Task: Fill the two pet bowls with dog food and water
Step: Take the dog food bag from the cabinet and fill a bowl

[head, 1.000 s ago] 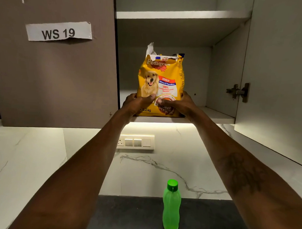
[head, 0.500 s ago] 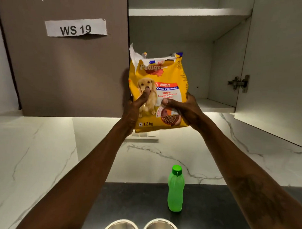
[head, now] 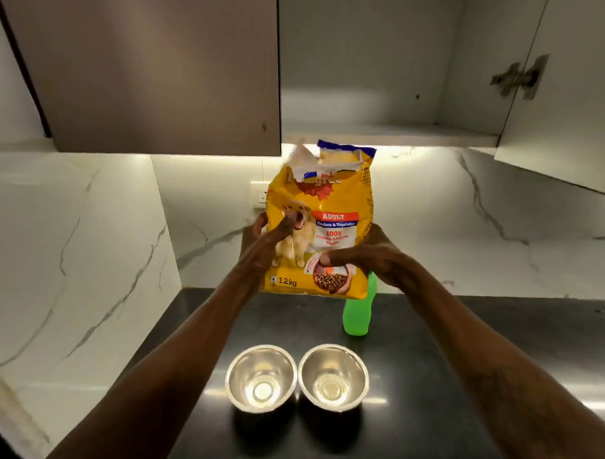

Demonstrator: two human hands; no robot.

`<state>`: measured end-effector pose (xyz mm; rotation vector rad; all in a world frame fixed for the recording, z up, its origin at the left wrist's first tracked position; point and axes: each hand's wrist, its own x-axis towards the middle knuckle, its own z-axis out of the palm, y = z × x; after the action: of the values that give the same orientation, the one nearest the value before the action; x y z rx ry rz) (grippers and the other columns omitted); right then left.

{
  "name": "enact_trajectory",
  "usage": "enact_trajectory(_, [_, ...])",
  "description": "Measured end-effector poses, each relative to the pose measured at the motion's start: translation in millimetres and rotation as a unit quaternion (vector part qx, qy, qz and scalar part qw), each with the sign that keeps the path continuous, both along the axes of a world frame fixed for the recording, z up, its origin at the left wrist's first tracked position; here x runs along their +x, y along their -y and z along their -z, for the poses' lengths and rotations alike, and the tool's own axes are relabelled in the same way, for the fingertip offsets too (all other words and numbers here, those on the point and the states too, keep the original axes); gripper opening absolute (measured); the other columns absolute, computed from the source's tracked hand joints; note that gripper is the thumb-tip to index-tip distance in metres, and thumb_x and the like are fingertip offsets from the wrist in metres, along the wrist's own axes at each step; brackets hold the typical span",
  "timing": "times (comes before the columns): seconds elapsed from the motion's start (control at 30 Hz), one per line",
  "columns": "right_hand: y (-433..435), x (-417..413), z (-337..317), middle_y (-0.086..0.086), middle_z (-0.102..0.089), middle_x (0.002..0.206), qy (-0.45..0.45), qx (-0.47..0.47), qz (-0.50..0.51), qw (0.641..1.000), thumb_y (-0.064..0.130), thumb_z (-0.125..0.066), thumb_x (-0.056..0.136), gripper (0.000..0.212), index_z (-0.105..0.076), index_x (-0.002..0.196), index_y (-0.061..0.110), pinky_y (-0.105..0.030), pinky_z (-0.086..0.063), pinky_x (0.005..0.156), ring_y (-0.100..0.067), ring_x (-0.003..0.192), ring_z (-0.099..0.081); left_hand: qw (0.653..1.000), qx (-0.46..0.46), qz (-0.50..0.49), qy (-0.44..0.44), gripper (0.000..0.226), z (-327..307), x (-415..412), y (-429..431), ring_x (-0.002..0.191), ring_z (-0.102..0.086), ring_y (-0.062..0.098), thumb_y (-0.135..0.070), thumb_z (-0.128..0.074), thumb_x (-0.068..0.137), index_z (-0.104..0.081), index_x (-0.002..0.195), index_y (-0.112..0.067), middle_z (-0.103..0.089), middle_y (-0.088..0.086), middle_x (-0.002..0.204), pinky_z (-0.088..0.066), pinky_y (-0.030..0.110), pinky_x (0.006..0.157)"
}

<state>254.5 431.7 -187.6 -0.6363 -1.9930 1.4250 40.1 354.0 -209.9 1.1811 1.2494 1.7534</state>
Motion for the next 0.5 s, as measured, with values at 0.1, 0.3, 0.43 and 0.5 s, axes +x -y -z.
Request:
enact_trajectory(0.1, [0.4,-8.1,25.2,-0.006,-0.078,0.112,-0.063,-0.019,0.045,0.997,0.009,-0.09,0.072,0.059,-0.067,0.126,0.017,-0.051,-0.062,0.088,-0.028,0.1,-0.077,1.0,-0.009,-0.019,0.023,0.048,10.3,-4.9,2.6,0.105,-0.076,0.029,-0.048,-0.061,0.097,-0.063,0.134,-0.017,-0.076,0.007,0.12,-0.06,0.054,0.095])
enact_trajectory(0.3, [-11.1,-20.5,59.9,-0.013,-0.077,0.113,-0.104,-0.072,0.094,0.987,0.004,-0.09,0.072,0.058,-0.068,0.126,0.009,-0.058,-0.06,0.087,-0.036,0.097,-0.076,0.997,-0.053,-0.017,0.055,0.091,33.5,-12.1,1.8,0.122,-0.067,0.037,-0.079,-0.064,0.078,-0.051,0.146,-0.018,-0.066,0.013,0.139,-0.048,0.065,0.106])
enact_trajectory(0.43, [-18.6,-23.7,80.0,-0.017,-0.075,0.116,-0.119,-0.13,0.103,0.979,0.007,-0.092,0.071,0.062,-0.067,0.128,0.009,-0.062,-0.059,0.088,-0.041,0.099,-0.075,0.953,0.066,-0.227,-0.19,0.093,21.9,-9.6,3.6,0.148,-0.037,0.02,-0.06,-0.064,0.089,-0.018,0.162,-0.025,-0.029,0.008,0.168,-0.039,0.047,0.116])
enact_trajectory(0.5, [-21.7,-22.8,84.9,-0.017,-0.076,0.114,-0.119,-0.149,0.106,0.976,0.006,-0.091,0.07,0.06,-0.068,0.126,0.008,-0.06,-0.06,0.086,-0.041,0.097,-0.075,0.912,0.084,-0.223,-0.333,0.091,14.3,-15.9,-5.4,0.155,-0.026,0.025,-0.055,-0.069,0.088,-0.023,0.162,-0.028,-0.015,0.008,0.172,-0.032,0.042,0.115])
